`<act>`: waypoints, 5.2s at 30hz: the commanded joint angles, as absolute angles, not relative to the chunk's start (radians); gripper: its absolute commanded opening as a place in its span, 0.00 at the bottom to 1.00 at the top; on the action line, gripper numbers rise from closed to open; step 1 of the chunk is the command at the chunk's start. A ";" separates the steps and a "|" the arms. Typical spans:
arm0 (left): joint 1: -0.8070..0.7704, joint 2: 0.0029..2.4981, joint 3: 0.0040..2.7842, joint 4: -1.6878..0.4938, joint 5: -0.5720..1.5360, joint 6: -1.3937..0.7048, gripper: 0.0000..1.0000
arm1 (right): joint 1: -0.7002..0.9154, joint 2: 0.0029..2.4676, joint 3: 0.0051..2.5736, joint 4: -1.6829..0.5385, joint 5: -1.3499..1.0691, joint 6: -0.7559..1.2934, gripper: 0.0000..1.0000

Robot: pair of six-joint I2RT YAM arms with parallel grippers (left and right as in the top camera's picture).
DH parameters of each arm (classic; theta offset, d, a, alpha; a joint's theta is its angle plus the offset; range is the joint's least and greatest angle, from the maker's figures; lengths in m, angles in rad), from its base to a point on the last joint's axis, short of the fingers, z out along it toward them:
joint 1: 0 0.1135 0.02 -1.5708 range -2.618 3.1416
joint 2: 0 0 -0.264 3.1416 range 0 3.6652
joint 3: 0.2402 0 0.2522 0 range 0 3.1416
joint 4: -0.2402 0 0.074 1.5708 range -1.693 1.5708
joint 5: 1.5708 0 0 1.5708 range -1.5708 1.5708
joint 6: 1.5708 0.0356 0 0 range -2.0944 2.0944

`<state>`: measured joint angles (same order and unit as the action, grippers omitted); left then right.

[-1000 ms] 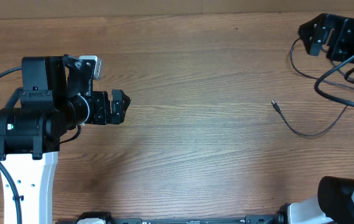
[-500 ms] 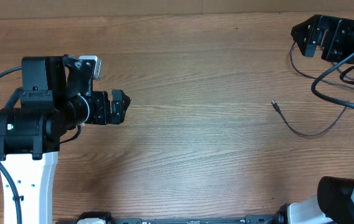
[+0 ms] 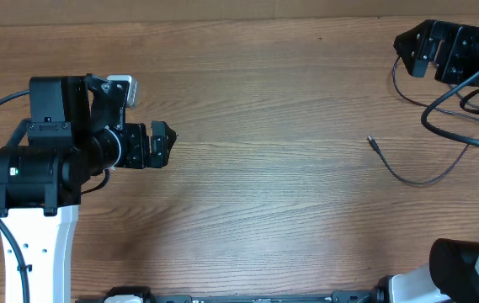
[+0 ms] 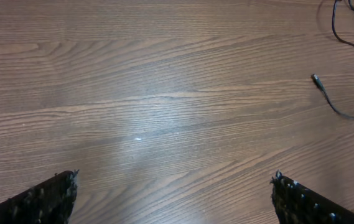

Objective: Untangle cables

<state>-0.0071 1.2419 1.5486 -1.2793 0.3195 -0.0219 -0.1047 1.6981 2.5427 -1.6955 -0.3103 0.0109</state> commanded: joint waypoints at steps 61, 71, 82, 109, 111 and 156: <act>-0.013 1.243 1.557 -1.279 0.333 -0.003 1.00 | -0.103 1.699 2.539 -1.694 -0.316 0.006 1.00; -0.014 1.246 1.557 -1.278 0.330 -0.003 1.00 | -0.103 1.699 2.539 -1.694 -0.316 0.006 1.00; -0.014 1.121 1.543 -1.213 0.200 0.001 1.00 | -0.103 1.699 2.539 -1.694 -0.316 0.006 1.00; -0.014 0.493 0.626 -0.336 0.348 -0.020 1.00 | -0.103 1.699 2.539 -1.694 -0.316 0.006 1.00; -0.014 0.461 0.586 -0.289 0.350 -0.031 1.00 | -0.103 1.699 2.539 -1.694 -0.316 0.006 1.00; -0.014 0.003 0.005 0.225 0.287 -0.022 1.00 | -0.103 1.699 2.539 -1.694 -0.316 0.006 1.00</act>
<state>-0.0071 0.0093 0.0120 0.3477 0.3256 -0.0250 -0.1047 1.6981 2.5420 -1.6955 -0.3103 0.0109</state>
